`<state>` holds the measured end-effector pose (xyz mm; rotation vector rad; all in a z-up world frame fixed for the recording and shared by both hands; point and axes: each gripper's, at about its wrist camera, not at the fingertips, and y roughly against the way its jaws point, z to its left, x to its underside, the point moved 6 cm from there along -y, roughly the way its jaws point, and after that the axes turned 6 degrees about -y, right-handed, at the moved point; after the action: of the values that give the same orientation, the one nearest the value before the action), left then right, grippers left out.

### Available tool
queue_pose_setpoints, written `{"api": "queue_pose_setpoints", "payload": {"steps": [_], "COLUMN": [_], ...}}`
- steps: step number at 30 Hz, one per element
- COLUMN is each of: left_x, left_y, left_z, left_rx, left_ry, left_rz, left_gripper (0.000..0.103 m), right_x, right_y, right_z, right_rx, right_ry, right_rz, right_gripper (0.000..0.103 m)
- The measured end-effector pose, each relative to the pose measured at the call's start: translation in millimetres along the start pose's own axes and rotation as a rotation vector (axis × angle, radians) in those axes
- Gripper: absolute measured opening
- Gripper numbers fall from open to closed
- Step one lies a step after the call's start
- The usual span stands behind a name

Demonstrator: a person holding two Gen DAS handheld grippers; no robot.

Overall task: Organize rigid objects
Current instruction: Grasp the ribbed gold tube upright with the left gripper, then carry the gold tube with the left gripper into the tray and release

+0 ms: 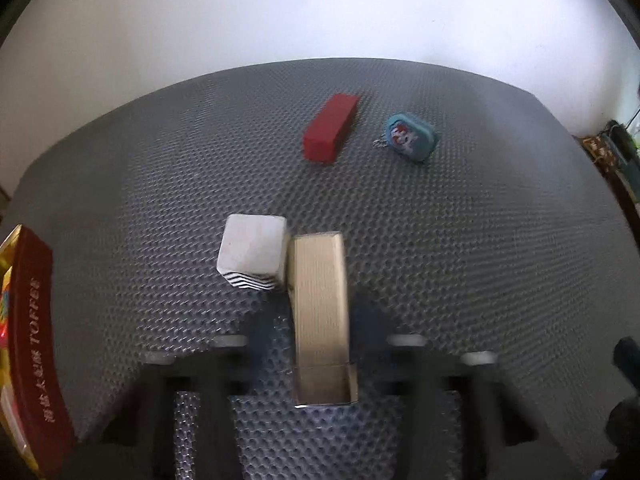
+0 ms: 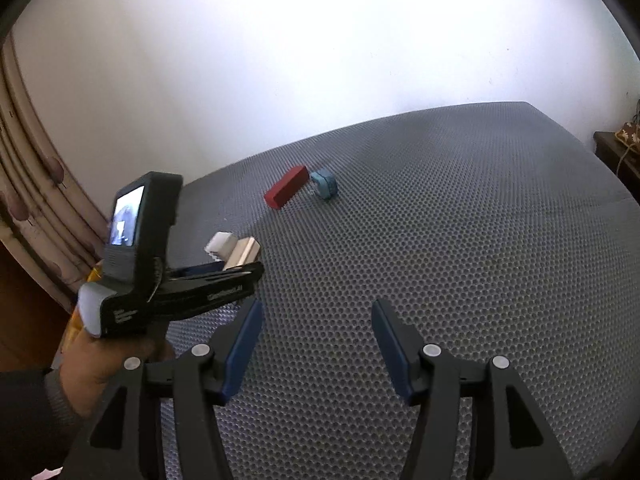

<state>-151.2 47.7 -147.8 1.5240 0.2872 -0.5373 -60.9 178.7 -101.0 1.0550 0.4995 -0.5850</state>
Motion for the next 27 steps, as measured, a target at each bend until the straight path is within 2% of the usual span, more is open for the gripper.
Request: {"api": "queue_pose_setpoints", "payload": {"steps": [2,6,10,13,19,27], "left_x": [-2.6,-13.1,-27.0,-38.0,-31.2,29.4], "left_y": [10.4,50.1,84.0,106.7,137.4,155.2], "left_z": [-2.9,-6.3,9.0,28.7,108.8,230.1], "left_rx": [0.024,0.018,-0.008,-0.061,-0.147,-0.289], "left_ry": [0.005,-0.015,0.019,0.054,0.195,0.345], "left_rz": [-0.007,-0.093,-0.158,-0.198,-0.229,-0.173], "left_gripper": [0.025,0.025,0.026,0.026,0.026,0.026], "right_x": [0.6,5.4,9.3,9.1,10.9,14.6], "right_y": [4.9,3.4,2.0,1.7,-3.4,-1.6], "right_z": [1.7,1.8,3.5,7.1,16.1,28.3], "right_rx": [-0.005,0.002,0.008,0.010,0.003,-0.010], "right_ry": [0.012,0.011,0.011,0.018,0.029,0.049], "right_rz": [-0.003,0.002,0.007,0.003,0.006,0.017], "right_gripper": [0.059,0.059,0.059,0.059,0.059,0.059]}}
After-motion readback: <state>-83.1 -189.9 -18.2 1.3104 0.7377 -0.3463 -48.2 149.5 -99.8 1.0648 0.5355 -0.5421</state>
